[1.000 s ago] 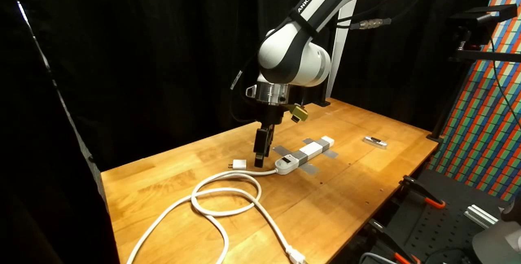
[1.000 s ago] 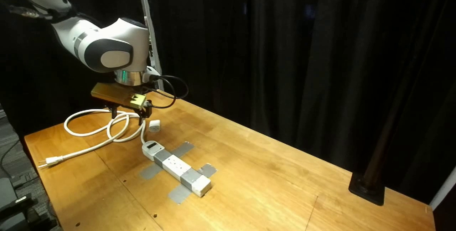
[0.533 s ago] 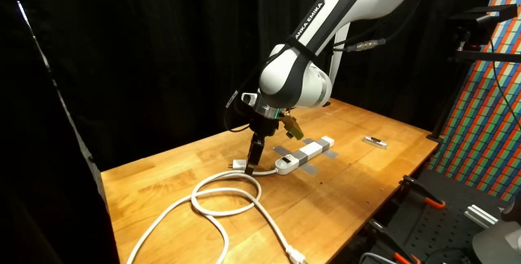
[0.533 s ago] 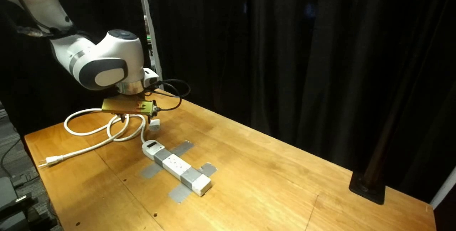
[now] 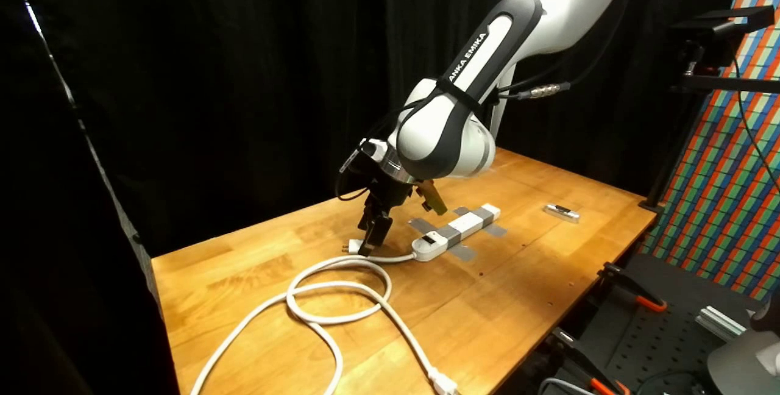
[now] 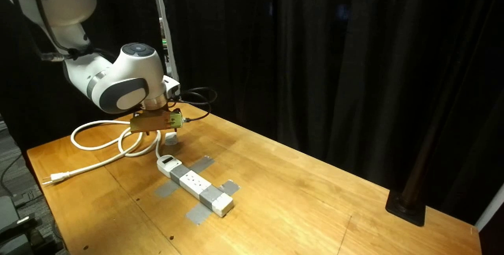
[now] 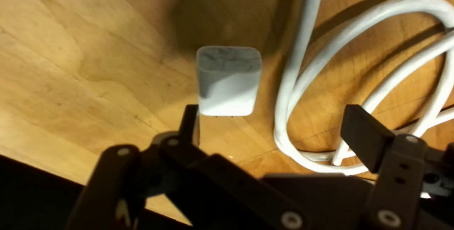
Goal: Plug the charger head in the middle of the adapter
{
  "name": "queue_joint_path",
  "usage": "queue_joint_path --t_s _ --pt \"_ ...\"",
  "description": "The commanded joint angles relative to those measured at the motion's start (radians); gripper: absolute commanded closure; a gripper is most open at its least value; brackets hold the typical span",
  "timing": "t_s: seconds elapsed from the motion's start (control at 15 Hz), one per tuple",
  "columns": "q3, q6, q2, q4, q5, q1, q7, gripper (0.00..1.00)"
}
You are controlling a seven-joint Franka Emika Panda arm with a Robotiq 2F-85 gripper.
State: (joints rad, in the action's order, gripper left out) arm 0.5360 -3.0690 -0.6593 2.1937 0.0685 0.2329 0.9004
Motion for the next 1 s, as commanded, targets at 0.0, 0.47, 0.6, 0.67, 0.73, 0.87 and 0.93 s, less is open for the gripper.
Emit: queue_joint_path --t_s 0.0,0.47,0.6,0.67,0.73,0.87,0.93 --pt "0.046 -0.050 -0.049 -0.038 -0.099 0.067 0.002 0.00" --pt "-0.024 -0.221 -0.154 -0.090 -0.277 0.049 -0.077 0.00" --pt "-0.049 -0.230 -0.179 -0.106 -0.320 0.033 -0.111 0.00" --pt "-0.061 -0.227 -0.186 -0.115 -0.336 0.025 -0.129 0.00" --pt "-0.069 -0.221 -0.191 -0.121 -0.349 0.017 -0.152 0.00" --pt "-0.086 -0.207 -0.189 -0.129 -0.365 -0.004 -0.196 0.00" --pt "-0.094 -0.202 -0.187 -0.130 -0.370 -0.015 -0.214 0.00"
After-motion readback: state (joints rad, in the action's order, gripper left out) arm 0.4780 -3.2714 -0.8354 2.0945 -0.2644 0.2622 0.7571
